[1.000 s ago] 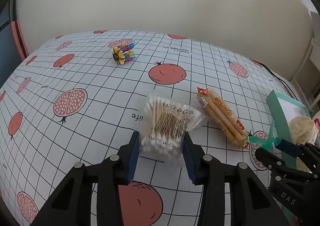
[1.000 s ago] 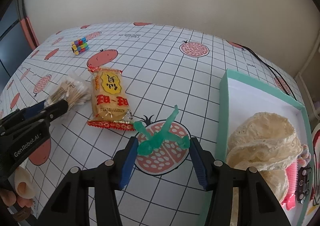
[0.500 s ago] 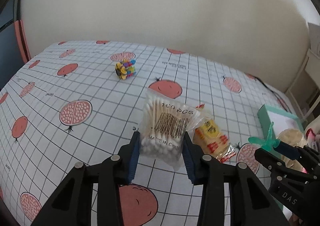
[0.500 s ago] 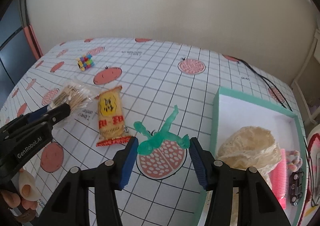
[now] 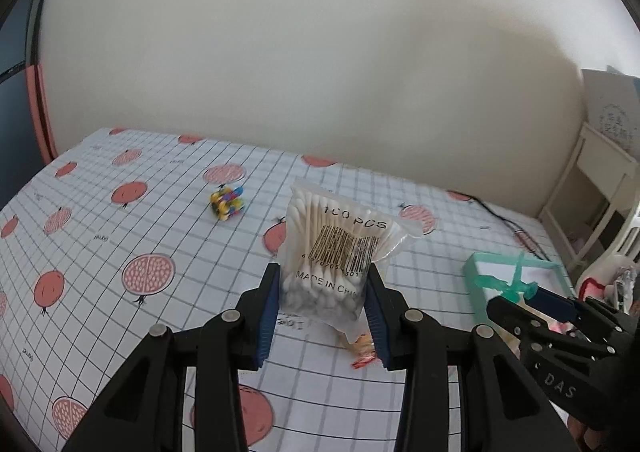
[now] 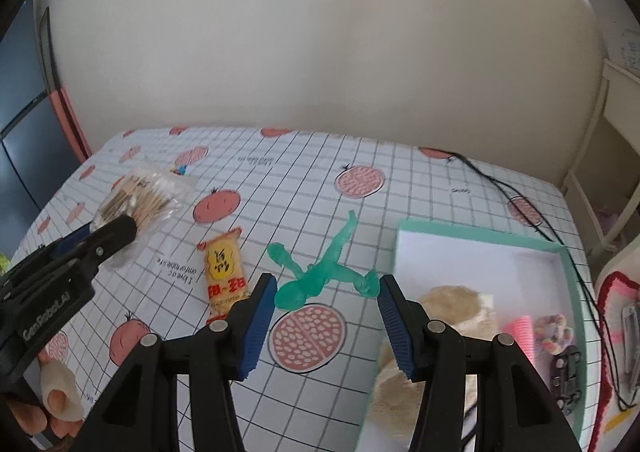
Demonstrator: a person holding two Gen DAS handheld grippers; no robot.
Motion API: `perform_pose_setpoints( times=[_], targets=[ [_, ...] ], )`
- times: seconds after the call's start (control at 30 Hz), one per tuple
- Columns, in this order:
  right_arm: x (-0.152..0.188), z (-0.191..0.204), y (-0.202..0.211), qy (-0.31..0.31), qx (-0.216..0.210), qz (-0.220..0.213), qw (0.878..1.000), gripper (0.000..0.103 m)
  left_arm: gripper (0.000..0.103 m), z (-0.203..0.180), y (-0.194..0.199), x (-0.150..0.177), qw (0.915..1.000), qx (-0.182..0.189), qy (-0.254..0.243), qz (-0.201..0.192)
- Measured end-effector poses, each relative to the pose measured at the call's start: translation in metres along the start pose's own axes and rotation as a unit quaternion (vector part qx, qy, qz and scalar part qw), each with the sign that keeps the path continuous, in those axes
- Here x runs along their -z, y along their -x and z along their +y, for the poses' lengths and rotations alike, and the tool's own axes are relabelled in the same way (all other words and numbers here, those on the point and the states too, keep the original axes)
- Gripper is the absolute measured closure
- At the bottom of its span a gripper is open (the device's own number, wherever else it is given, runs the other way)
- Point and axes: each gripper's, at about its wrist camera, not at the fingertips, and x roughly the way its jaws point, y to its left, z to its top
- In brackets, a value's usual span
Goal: Organize objects
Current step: 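Carry the cotton swab pack and green figure over the teal tray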
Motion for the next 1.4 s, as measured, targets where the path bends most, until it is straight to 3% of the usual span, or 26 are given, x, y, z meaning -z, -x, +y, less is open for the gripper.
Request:
perform_pose_setpoints(
  times=[0.3, 0.6, 1.03, 1.4],
  targets=[
    [-0.002, -0.048, 0.017, -0.041, 0.02, -0.013, 0.999, 0.048, 0.061, -0.037, 0.019, -0.005, 0.9991, 0.035, -0.019, -0.014],
    [0.006, -0.106, 0.04, -0.097, 0.042, -0.02, 0.994, 0.048, 0.061, -0.083, 0.036, -0.006, 0.9935, 0.096, -0.057, -0.024],
    [0.03, -0.158, 0.049, -0.149, 0.072, 0.001, 0.986, 0.048, 0.061, -0.132, 0.038, 0.018, 0.9806, 0.169, -0.095, 0.03],
    [0.053, -0.169, 0.022, -0.149, 0.099, 0.06, 0.982, 0.048, 0.061, -0.161, 0.024, 0.045, 0.9702, 0.179, -0.135, 0.092]
  ],
)
